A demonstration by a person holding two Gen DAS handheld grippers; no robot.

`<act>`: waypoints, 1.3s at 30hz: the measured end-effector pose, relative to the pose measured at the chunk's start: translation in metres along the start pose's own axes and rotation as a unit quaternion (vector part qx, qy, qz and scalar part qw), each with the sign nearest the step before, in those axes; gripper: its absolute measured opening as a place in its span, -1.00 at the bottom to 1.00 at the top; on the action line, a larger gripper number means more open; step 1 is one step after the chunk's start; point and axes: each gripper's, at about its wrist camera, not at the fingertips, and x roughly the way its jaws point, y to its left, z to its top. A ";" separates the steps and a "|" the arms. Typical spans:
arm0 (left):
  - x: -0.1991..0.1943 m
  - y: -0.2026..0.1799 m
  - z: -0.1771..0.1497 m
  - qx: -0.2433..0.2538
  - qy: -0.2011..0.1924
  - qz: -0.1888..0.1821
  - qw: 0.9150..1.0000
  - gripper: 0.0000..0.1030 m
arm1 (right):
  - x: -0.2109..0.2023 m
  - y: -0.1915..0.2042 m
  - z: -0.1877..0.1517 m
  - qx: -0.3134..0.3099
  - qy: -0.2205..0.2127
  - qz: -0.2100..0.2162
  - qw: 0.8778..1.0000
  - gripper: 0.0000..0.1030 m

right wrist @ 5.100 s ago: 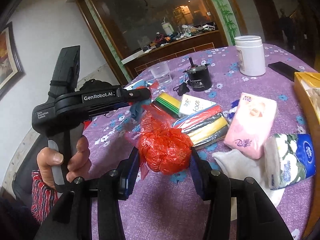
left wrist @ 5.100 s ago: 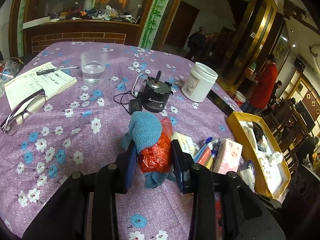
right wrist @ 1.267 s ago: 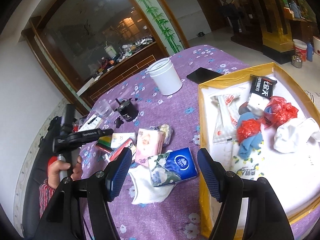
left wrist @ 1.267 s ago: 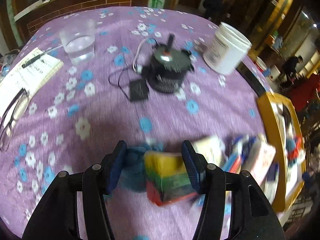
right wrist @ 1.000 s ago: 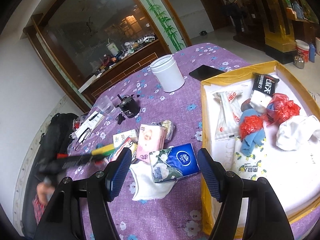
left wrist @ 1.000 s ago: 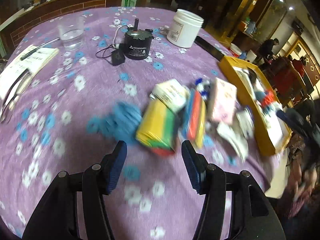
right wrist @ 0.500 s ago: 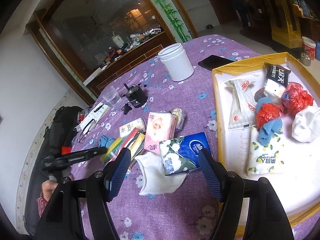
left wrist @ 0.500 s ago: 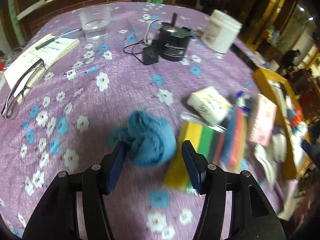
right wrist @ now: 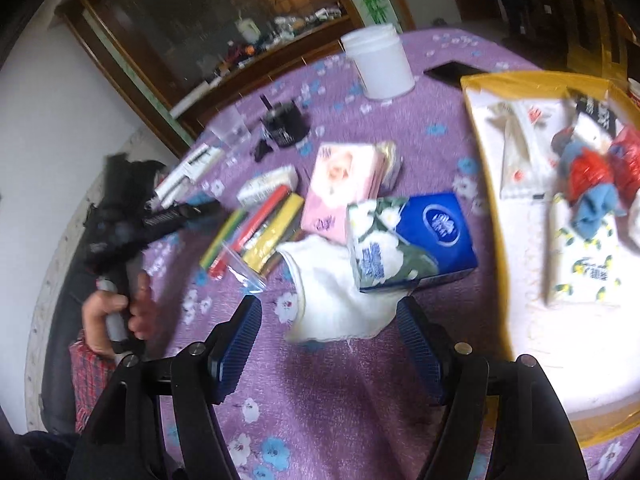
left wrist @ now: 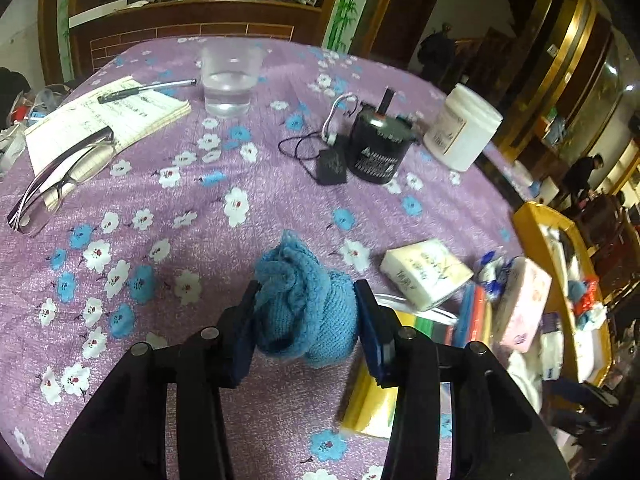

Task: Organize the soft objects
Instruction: 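Lift the blue sock with the left gripper while the right grasps the white cloth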

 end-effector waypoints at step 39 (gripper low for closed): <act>-0.011 -0.008 0.000 0.015 -0.014 -0.033 0.999 -0.18 | 0.007 0.110 -0.049 -0.339 0.015 -0.002 0.941 0.50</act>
